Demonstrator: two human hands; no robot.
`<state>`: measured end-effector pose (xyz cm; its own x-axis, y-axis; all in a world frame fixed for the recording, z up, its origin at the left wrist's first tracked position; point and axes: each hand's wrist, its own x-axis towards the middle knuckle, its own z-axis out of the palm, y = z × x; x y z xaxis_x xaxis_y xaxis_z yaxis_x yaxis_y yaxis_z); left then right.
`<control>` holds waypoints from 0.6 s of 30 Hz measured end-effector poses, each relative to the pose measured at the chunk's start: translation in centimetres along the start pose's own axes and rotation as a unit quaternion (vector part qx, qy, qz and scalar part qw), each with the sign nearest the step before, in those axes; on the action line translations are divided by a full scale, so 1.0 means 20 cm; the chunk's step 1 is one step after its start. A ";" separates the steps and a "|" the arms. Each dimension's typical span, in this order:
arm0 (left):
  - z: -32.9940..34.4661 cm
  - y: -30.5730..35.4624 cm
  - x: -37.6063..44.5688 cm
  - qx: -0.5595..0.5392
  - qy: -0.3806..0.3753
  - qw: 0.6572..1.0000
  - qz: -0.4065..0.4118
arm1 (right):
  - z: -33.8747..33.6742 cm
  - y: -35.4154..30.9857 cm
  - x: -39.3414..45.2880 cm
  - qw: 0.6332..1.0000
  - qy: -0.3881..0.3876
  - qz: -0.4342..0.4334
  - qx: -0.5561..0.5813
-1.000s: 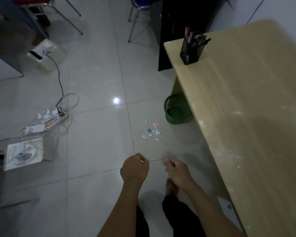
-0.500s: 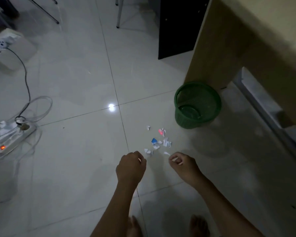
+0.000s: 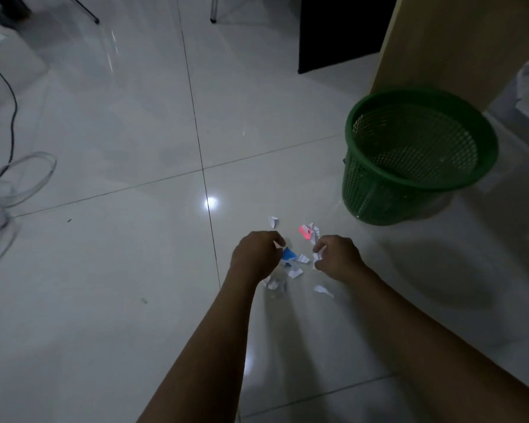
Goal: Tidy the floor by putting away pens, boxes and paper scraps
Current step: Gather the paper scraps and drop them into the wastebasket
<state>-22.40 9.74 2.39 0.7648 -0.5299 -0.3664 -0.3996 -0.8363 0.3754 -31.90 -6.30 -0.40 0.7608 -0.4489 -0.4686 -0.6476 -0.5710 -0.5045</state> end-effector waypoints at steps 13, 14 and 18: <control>0.29 -0.05 0.16 0.022 -0.057 0.995 0.080 | 0.08 0.17 0.11 0.989 -0.013 -0.091 -0.115; 0.30 -0.06 0.16 0.019 -0.055 0.995 0.080 | 0.08 0.17 0.11 0.990 -0.008 -0.095 -0.104; 0.31 -0.08 0.18 -0.009 -0.048 0.996 0.078 | 0.08 0.18 0.12 0.985 -0.003 -0.129 -0.118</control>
<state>-22.23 8.37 -4.87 0.6418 -0.6647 -0.3826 -0.4994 -0.7408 0.4492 -32.40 -8.35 -4.55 0.8985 -0.2641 -0.3505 -0.4039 -0.8101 -0.4249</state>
